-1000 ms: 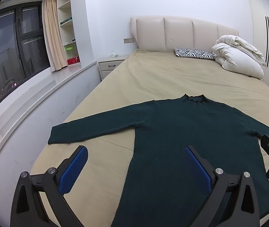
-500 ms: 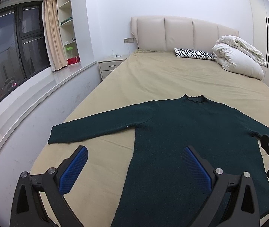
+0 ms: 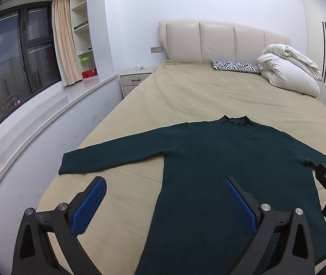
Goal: Fold small clothes
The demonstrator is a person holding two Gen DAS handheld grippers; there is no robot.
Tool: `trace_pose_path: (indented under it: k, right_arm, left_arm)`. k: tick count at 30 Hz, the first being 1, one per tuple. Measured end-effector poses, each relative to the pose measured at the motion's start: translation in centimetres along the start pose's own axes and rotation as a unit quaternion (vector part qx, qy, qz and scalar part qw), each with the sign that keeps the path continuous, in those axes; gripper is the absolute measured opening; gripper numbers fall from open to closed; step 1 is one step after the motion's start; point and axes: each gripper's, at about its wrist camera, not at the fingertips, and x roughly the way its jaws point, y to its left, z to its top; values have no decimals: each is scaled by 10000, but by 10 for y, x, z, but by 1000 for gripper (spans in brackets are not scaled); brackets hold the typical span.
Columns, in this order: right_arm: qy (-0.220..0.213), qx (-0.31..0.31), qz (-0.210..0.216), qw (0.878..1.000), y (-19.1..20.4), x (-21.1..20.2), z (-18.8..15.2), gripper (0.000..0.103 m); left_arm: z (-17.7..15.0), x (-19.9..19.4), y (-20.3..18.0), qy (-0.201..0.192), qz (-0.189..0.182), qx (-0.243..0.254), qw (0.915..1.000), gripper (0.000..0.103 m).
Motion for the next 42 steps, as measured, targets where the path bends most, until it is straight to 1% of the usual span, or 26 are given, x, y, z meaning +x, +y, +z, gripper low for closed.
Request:
trace_pose_path:
  k: [30,42]
  right_arm:
    - [20,10,9,10000,1,1,-2,103]
    - [80,33,5,10000,3,3,-6,103]
  left_arm:
    - [-2,0,1,30,-19,-7,10000,103]
    - [-7,6,2,127,-72,-20,9999,103]
